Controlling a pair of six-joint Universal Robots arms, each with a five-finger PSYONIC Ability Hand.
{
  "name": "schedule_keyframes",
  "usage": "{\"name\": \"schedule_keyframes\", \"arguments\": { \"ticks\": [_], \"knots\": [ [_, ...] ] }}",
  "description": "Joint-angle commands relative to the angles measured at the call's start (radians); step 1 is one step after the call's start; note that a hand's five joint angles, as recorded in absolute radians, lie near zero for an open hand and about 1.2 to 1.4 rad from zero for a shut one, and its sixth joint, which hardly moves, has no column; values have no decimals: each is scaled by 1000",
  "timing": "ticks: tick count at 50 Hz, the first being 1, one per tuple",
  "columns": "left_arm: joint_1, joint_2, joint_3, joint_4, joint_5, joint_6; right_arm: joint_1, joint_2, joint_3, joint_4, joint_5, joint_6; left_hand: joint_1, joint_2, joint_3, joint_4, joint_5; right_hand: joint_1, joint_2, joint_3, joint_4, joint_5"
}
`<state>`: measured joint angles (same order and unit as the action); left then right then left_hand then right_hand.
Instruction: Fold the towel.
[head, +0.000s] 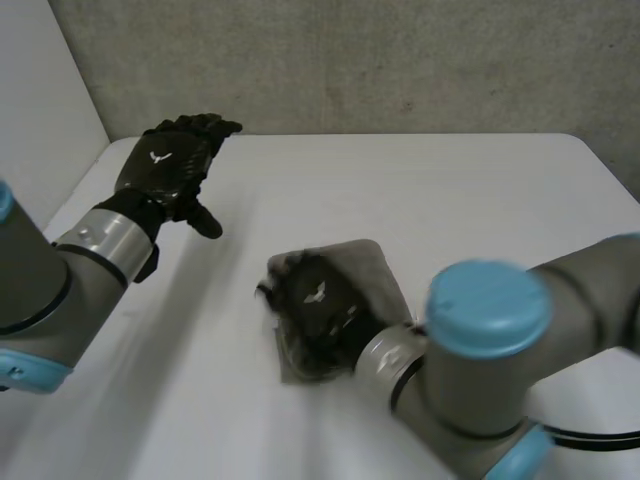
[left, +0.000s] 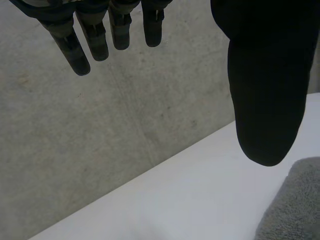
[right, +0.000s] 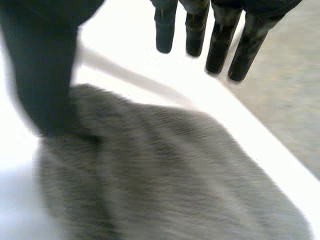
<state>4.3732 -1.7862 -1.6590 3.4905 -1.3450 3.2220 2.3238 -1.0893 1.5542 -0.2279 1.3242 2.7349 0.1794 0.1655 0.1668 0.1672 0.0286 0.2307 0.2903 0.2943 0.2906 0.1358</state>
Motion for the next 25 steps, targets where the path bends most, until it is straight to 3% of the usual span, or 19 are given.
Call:
{"name": "schedule_keyframes", "arguments": {
  "ticks": [1,5,12,19,25],
  "knots": [
    [-109,-113,127,-8,-72,-54,-204,-192,83,-1,-11,151,16,30,29,29,-7,-56,-116,-120,-116,-136],
    [-179,-199,192,-63,-120,-114,-294,-253,118,-1,-17,251,22,36,35,35,-1,-56,-116,-120,-116,-136],
    [-261,-322,254,-226,-204,-172,-353,-228,107,21,-74,307,43,57,55,55,19,-56,-116,-120,-116,-136],
    [-302,-432,263,-338,-319,-168,-336,6,-5,131,-111,289,37,51,50,49,13,-56,-116,-120,-116,-136],
    [-307,-453,252,-338,-335,-166,-311,133,-101,206,-103,224,37,51,50,49,13,-56,-116,-120,-116,-136]
  ]
}}
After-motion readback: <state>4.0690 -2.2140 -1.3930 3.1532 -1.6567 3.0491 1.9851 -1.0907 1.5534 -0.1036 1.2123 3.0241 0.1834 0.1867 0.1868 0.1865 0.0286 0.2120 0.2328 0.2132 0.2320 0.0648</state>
